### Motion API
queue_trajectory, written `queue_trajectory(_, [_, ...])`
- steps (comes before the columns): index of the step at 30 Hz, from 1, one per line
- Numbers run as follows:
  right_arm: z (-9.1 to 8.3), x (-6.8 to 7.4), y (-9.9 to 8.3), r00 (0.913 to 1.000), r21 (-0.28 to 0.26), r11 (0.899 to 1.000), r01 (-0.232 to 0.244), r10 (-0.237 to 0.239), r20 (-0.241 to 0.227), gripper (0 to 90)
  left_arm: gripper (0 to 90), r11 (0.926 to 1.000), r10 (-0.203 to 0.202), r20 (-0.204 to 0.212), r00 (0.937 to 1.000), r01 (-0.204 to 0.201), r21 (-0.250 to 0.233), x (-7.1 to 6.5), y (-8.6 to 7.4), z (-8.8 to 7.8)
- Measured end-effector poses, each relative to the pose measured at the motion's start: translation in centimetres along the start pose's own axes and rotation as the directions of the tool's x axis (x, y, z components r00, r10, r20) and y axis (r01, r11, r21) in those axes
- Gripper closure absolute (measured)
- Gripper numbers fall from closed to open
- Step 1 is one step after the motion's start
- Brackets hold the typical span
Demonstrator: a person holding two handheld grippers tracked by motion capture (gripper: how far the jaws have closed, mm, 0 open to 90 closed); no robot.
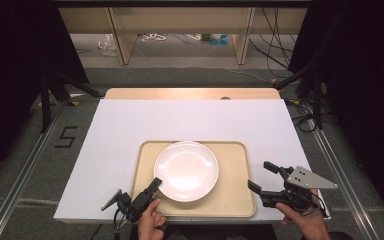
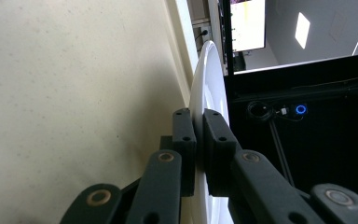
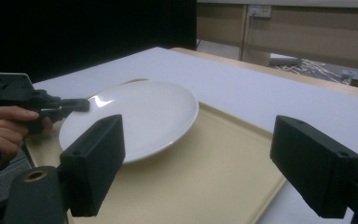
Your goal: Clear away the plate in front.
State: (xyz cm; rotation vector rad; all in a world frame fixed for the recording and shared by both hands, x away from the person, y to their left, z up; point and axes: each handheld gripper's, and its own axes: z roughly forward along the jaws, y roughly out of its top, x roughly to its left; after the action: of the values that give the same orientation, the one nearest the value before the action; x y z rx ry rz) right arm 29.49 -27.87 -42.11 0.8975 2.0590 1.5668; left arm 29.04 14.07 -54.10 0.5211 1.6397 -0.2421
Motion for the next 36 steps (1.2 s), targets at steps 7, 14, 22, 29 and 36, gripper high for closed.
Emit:
queue_trajectory(7, [0.0,0.0,0.0,1.0000,-0.003,1.000,0.000,0.000,0.000,18.5,84.3,0.9997,0.021,-0.027,0.9994,-0.021,0.015,-0.2,-0.5,0.3])
queue_trajectory(14, [0.0,0.0,0.0,1.0000,-0.001,1.000,-0.002,0.002,-0.001,18.6,82.8,0.9989,0.044,-0.042,0.9981,-0.043,0.015,-0.4,-0.6,0.4])
queue_trajectory(22, [0.1,0.0,0.0,1.0000,-0.002,1.000,-0.004,0.004,-0.006,18.6,83.0,0.9970,0.077,-0.057,0.9954,-0.076,0.015,-0.8,-0.6,0.7])
queue_trajectory(29, [0.0,-0.1,-0.1,1.0000,-0.015,1.000,-0.004,0.004,0.007,18.6,83.2,0.9918,0.126,-0.099,0.9871,-0.123,0.036,-1.4,-0.4,1.2])
queue_trajectory(36, [0.0,-0.1,-0.1,0.9999,-0.013,1.000,-0.011,0.011,-0.002,18.7,68.8,0.9792,0.202,-0.146,0.9684,-0.198,0.045,-1.6,-0.2,1.1])
